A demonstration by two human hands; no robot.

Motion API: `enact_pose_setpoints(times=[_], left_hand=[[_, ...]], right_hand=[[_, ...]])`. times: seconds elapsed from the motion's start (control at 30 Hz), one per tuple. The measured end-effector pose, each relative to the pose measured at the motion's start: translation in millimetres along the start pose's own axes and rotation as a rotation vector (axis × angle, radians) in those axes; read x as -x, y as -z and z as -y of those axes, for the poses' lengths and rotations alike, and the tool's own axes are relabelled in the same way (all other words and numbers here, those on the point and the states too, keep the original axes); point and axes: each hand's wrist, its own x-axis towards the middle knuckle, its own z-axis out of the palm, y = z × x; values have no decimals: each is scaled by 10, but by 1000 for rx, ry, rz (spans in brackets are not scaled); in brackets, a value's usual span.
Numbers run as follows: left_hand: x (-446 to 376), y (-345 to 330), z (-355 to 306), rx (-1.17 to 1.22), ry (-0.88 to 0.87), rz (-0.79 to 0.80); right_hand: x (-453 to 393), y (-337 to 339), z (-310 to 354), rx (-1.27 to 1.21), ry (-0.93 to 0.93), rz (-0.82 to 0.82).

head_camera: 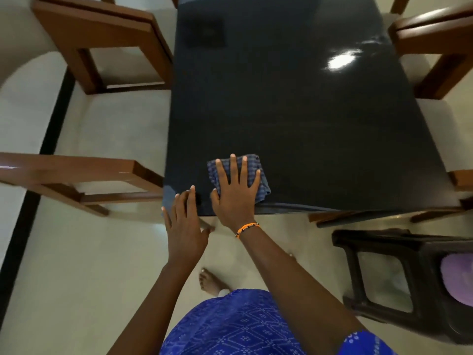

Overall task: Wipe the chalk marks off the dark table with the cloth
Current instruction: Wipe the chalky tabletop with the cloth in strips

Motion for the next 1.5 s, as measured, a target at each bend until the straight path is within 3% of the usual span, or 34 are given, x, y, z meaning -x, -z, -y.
enact_pose_setpoints(times=[0.27,0.57,0.77,1.2,1.5], left_hand=[[211,155,746,49,259,18],[340,125,626,87,264,18],[396,53,250,-24,145,3],[278,-543,-1478,-103,-306,172],[139,-912,-2504,-88,-448,199]], right_hand=[[74,-277,1123,10,298,116],[337,-298,896,1,426,55],[480,-238,109,133,513,-71],[795,391,-2478,333,172,-151],[978,798,-3816,356,4,-190]])
